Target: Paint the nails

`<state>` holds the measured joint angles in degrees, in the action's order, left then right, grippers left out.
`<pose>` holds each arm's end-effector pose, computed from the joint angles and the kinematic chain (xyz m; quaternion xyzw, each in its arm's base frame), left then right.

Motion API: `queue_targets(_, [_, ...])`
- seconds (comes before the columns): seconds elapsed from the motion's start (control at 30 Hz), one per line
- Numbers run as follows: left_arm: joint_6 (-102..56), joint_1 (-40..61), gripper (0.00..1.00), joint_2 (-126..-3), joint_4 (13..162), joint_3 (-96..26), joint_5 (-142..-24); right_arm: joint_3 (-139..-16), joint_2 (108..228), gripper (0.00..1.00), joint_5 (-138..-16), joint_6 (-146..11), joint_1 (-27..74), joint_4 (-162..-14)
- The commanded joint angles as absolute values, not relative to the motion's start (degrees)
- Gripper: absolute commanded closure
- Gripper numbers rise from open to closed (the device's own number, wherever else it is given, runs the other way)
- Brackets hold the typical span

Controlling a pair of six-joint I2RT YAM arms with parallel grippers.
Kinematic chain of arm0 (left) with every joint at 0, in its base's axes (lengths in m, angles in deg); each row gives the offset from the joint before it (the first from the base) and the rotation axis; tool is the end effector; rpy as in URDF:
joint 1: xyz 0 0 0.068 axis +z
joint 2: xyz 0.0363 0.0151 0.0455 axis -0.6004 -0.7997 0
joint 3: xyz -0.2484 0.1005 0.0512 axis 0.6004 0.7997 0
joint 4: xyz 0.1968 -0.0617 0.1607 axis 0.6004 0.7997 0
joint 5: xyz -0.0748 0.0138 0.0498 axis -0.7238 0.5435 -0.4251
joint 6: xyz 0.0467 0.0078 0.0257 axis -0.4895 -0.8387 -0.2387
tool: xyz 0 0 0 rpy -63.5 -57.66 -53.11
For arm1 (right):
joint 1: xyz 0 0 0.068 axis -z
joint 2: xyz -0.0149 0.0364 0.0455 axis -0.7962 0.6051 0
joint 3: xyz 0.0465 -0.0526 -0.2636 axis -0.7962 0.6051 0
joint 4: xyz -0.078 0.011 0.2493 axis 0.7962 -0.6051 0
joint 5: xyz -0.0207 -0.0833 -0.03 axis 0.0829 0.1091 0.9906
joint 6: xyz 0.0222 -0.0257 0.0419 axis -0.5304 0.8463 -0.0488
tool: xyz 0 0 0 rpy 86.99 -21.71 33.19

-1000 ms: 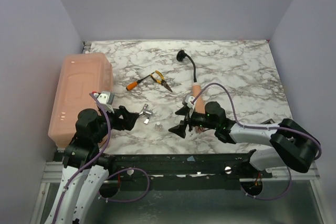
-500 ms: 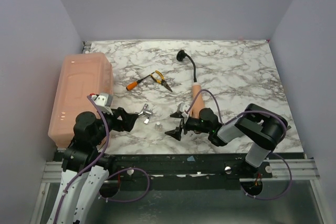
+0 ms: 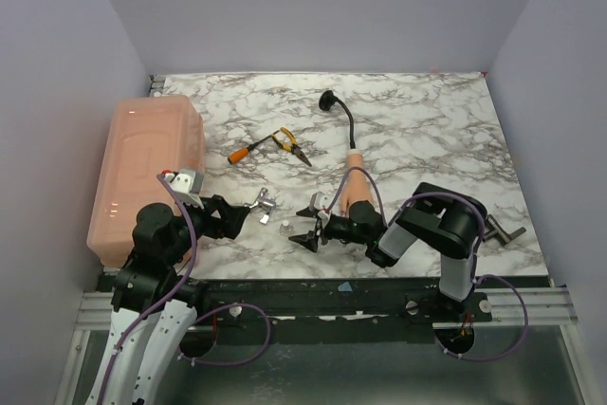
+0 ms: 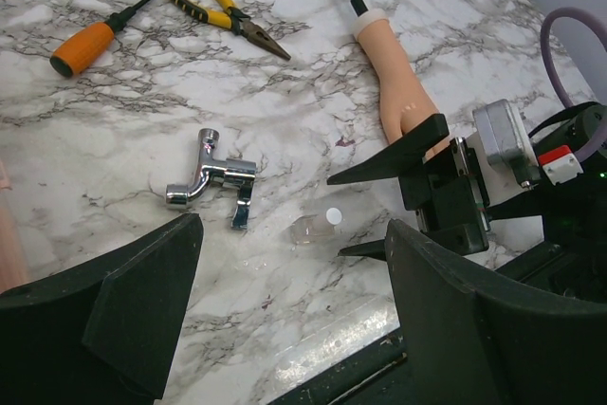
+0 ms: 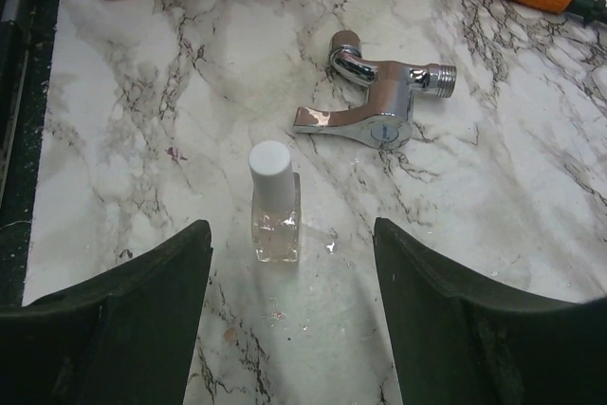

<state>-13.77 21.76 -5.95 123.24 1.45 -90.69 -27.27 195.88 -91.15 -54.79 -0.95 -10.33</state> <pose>0.0799 -0.0317 0.2967 0.0456 0.7913 -0.2899 0.5364 0.1659 0.2484 0.1138 -0.4760 0.5731 0.3937 0.5385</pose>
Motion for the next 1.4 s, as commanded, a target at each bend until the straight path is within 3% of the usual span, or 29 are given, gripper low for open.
queue_targets(0.0, [-14.72,21.52,0.20,-5.24,122.66,1.94,-89.74,-28.45,198.36,0.30,-87.69,-52.99,-1.60,-7.05])
queue_targets(0.97, [-14.64,21.52,0.19,-4.56,122.82,2.04,-89.03,-32.30,204.65,0.54,-88.62,-55.63,-3.05,-5.62])
queue_targets(1.37, [-14.64,21.52,0.19,-4.16,122.77,2.06,-89.07,-31.03,203.91,0.56,-87.24,-53.35,-4.32,-9.70])
